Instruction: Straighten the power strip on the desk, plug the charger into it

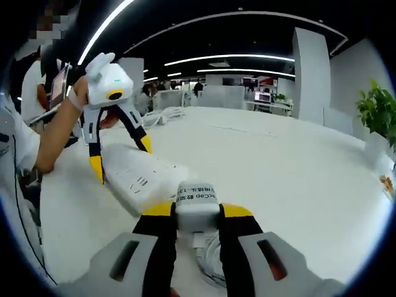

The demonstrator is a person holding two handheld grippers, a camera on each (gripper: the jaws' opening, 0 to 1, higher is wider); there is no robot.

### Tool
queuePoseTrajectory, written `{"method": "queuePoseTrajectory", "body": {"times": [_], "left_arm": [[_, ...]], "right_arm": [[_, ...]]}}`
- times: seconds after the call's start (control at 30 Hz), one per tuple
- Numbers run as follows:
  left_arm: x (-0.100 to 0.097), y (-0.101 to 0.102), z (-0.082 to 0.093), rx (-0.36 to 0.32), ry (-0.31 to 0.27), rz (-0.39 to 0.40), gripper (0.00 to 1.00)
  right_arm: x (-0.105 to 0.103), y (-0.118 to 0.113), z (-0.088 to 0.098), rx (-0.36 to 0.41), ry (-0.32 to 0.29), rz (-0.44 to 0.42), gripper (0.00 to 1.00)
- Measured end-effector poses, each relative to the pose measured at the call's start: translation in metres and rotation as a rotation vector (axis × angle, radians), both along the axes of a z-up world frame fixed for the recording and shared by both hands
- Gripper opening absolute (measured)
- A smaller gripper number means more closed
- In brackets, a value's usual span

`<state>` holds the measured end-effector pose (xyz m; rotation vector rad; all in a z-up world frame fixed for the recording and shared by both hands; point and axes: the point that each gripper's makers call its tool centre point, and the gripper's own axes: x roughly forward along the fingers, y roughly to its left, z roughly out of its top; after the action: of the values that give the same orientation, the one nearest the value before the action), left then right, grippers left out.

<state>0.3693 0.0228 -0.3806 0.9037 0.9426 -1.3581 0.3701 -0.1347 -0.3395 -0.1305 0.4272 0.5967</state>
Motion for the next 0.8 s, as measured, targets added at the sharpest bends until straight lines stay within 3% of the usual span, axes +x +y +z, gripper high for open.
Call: {"method": "queuePoseTrajectory", "body": {"times": [0.07, 0.17, 0.3, 0.43, 0.5, 0.6, 0.8], "left_arm": [[0.0, 0.0, 0.0, -0.003, 0.001, -0.004, 0.69], [0.002, 0.0, 0.0, -0.005, 0.001, -0.01, 0.69], [0.004, 0.001, 0.001, -0.004, 0.001, -0.011, 0.69], [0.005, 0.001, 0.001, -0.002, 0.0, -0.011, 0.69], [0.005, 0.001, 0.001, -0.003, 0.0, -0.011, 0.69], [0.006, 0.001, 0.002, -0.004, 0.0, -0.013, 0.69], [0.007, 0.0, 0.004, -0.003, -0.001, -0.02, 0.69]], "right_arm": [[-0.012, 0.009, 0.014, -0.001, 0.059, 0.031, 0.25], [-0.027, 0.028, 0.032, 0.05, 0.195, 0.037, 0.25], [-0.033, 0.044, 0.031, 0.03, 0.375, 0.011, 0.25], [-0.028, 0.051, 0.024, -0.008, 0.44, -0.002, 0.25], [-0.029, 0.054, 0.019, -0.012, 0.503, -0.007, 0.25], [-0.027, 0.05, 0.016, -0.051, 0.511, -0.031, 0.25], [-0.028, 0.052, 0.013, -0.048, 0.577, -0.062, 0.25]]}}
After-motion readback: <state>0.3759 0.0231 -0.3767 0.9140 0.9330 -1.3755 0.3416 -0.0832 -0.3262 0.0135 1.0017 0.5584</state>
